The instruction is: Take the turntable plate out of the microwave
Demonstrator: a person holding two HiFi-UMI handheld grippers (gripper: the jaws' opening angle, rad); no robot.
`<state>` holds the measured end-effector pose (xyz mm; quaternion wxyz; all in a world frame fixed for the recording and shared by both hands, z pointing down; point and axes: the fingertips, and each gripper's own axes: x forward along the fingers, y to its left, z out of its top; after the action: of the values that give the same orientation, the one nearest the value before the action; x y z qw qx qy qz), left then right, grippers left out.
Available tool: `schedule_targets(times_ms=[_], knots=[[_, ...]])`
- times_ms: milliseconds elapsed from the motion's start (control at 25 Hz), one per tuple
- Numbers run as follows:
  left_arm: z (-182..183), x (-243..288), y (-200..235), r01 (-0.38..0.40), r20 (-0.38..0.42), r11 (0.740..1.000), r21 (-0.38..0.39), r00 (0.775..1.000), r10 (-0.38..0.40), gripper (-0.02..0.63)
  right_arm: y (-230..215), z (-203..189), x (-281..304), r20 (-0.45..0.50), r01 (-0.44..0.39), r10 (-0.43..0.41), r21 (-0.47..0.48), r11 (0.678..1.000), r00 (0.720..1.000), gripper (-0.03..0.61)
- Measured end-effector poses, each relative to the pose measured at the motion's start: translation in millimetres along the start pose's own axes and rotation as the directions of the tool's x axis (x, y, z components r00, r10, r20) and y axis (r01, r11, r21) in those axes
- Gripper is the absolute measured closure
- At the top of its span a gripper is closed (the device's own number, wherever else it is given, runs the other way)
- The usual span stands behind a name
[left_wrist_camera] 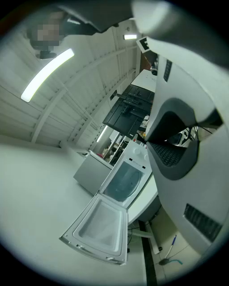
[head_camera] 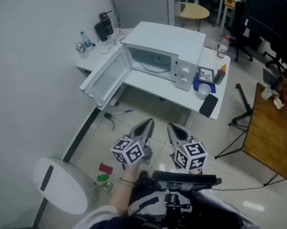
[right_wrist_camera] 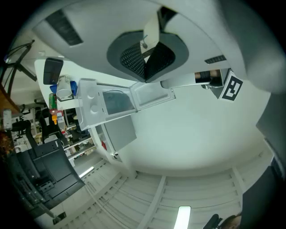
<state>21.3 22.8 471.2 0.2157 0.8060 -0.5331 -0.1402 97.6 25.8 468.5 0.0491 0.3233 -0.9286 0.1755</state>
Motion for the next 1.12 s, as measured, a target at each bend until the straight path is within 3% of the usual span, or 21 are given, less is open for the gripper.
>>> schedule_targets(times_ms=[720, 1120], knots=[[7.0, 33.5, 27.2, -0.018, -0.001, 1.000, -0.015, 1.000, 0.018, 0.611, -26.4, 1.3, 35.0, -0.014, -0.016, 0.016, 0.010, 1.000, 1.000, 0.577], [29.8, 78.0, 102.1, 0.016, -0.034, 0.998, -0.061, 0.999, -0.018, 0.611, -39.9, 7.9, 117.9, -0.045, 0.032, -0.032, 0.006, 0.999, 0.998, 0.577]])
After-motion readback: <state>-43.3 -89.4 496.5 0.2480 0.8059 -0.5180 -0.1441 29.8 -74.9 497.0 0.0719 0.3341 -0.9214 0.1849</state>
